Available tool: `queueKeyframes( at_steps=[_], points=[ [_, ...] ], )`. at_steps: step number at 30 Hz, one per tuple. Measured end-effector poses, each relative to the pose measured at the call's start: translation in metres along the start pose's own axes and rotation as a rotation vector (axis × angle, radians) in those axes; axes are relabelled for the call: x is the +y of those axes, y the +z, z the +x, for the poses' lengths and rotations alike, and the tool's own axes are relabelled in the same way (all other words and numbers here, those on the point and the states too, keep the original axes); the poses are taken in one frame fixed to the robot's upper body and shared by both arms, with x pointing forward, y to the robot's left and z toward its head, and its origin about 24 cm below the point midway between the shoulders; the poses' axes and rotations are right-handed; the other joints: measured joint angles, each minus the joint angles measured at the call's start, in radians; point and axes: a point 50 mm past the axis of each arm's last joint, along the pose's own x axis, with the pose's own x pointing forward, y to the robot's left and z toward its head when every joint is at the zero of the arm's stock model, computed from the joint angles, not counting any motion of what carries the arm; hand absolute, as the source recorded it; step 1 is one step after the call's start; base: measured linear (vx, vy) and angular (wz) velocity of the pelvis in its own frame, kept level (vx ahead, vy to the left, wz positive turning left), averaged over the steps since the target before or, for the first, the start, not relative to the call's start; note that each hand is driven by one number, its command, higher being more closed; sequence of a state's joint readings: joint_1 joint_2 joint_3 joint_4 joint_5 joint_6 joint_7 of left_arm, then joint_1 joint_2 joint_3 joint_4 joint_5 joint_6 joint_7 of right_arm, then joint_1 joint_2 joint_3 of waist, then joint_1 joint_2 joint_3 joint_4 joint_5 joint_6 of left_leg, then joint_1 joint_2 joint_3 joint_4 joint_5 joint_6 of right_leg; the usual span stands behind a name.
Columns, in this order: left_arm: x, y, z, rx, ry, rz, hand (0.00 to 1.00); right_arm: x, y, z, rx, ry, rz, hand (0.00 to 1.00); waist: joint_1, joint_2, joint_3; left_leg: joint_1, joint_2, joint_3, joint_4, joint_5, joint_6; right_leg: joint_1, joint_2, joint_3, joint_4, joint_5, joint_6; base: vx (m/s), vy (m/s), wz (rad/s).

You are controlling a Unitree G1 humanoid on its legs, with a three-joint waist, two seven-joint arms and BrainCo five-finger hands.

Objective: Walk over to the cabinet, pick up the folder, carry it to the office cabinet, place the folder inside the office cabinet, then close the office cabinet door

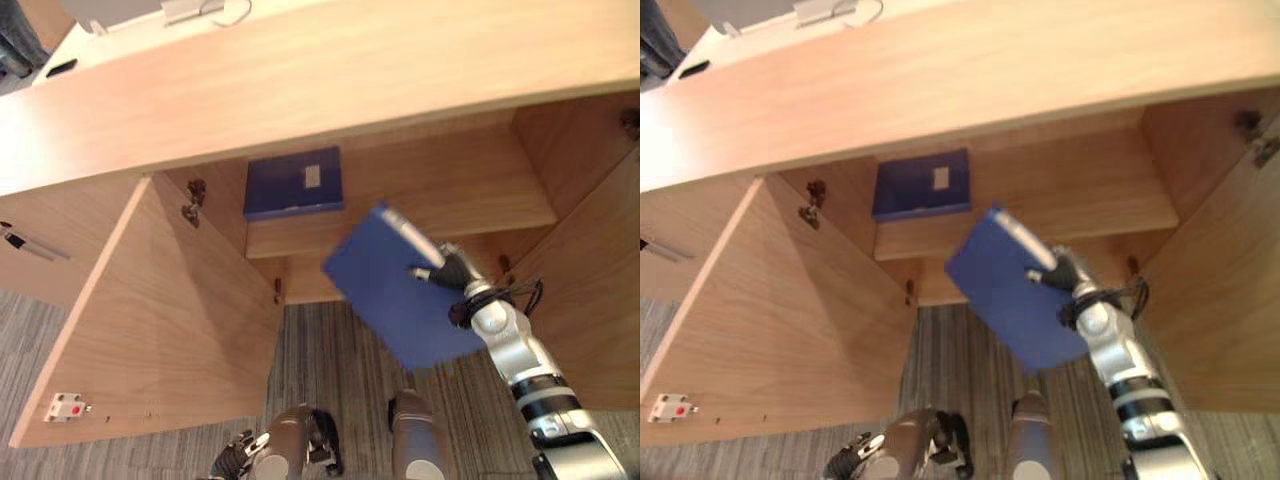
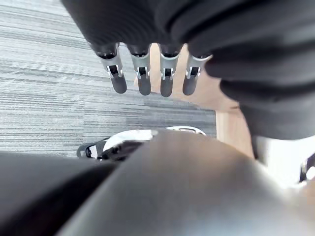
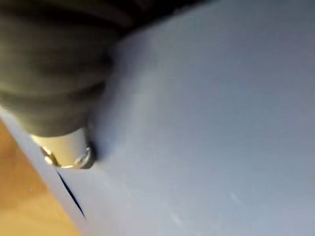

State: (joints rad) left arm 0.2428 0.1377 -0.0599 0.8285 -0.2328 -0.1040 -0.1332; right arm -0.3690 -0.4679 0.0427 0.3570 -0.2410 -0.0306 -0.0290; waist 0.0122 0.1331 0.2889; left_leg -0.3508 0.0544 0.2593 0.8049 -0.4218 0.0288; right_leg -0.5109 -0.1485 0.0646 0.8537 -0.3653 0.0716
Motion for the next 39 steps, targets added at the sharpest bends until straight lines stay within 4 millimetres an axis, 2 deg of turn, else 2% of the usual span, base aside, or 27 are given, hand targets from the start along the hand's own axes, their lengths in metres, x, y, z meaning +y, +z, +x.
queueKeyframes(
  at_steps=[3,7,8,13,17,22,24,28,30,32,39],
  points=[
    [0.001,0.0,0.0,-0.005,0.035,-0.036,0.0,-0.016,0.016,0.011,-0.041,-0.134,0.305,1.0,0.002,-0.004,0.016,-0.036,-0.006,0.031,0.074,-0.053,0.004,-0.069,-0.021,0.028,0.104,-0.052,0.015,0.08,0.007,-0.13],
    [0.006,0.0,0.0,-0.01,0.08,-0.066,0.0,-0.033,0.03,0.022,-0.094,-0.246,0.561,1.0,0.013,-0.024,0.03,-0.074,-0.006,0.079,0.125,-0.097,0.003,-0.151,-0.039,0.048,0.195,-0.089,0.023,0.12,-0.012,-0.21],
    [0.006,0.0,0.0,-0.008,0.089,-0.073,0.0,-0.036,0.03,0.025,-0.092,-0.264,0.609,1.0,0.014,-0.028,0.032,-0.077,-0.007,0.086,0.133,-0.103,0.003,-0.167,-0.047,0.042,0.213,-0.091,0.024,0.11,-0.009,-0.15],
    [0.008,0.0,0.0,-0.005,0.113,-0.075,0.0,-0.055,0.003,0.024,-0.008,-0.423,0.939,1.0,0.014,-0.039,0.039,-0.085,-0.011,0.083,0.146,-0.121,0.005,-0.176,-0.087,-0.006,0.238,-0.098,0.017,0.11,0.015,0.07],
    [0.01,-0.001,0.0,0.001,0.128,-0.08,0.0,-0.063,0.007,0.031,-0.027,-0.463,1.121,1.0,0.015,-0.045,0.043,-0.095,-0.015,0.082,0.16,-0.125,0.012,-0.176,-0.099,-0.013,0.239,-0.099,0.017,0.09,0.056,0.07],
    [0.01,0.003,0.0,-0.011,0.146,-0.09,0.0,-0.083,0.036,0.045,-0.155,-0.487,1.39,1.0,0.036,-0.05,0.047,-0.131,0.0,0.073,0.212,-0.125,0.013,-0.177,-0.107,-0.037,0.238,-0.099,0.017,0.05,0.04,0.1],
    [0.01,0.005,0.0,-0.015,0.151,-0.093,0.0,-0.098,0.06,0.054,-0.233,-0.485,1.523,1.0,0.041,-0.053,0.049,-0.149,0.003,0.073,0.23,-0.125,0.013,-0.187,-0.116,-0.048,0.246,-0.099,0.017,0.01,0.008,0.12],
    [0.01,0.011,0.0,-0.035,0.156,-0.096,0.0,-0.111,0.087,0.064,-0.261,-0.48,1.725,1.0,0.063,-0.056,0.051,-0.209,0.006,0.064,0.276,-0.126,0.014,-0.235,-0.125,-0.056,0.275,-0.1,0.018,-0.01,-0.014,0.11],
    [0.009,0.013,0.0,-0.044,0.157,-0.098,0.0,-0.125,0.102,0.071,-0.282,-0.487,1.825,1.0,0.075,-0.058,0.052,-0.241,0.01,0.06,0.3,-0.126,0.014,-0.259,-0.128,-0.061,0.29,-0.1,0.018,-0.03,-0.031,0.13],
    [0.008,0.016,0.0,-0.057,0.153,-0.091,0.0,-0.136,0.109,0.075,-0.273,-0.512,1.86,1.0,0.089,-0.061,0.054,-0.255,0.012,0.058,0.312,-0.126,0.015,-0.269,-0.129,-0.062,0.299,-0.1,0.018,-0.03,-0.028,0.07],
    [0.007,0.022,-0.001,-0.083,0.147,-0.081,0.0,-0.172,0.138,0.081,-0.288,-0.538,1.954,1.0,0.101,-0.061,0.072,-0.352,0.019,0.015,0.374,-0.126,0.015,-0.331,-0.132,-0.085,0.344,-0.1,0.017,-0.05,-0.044,0.15]
  ],
)
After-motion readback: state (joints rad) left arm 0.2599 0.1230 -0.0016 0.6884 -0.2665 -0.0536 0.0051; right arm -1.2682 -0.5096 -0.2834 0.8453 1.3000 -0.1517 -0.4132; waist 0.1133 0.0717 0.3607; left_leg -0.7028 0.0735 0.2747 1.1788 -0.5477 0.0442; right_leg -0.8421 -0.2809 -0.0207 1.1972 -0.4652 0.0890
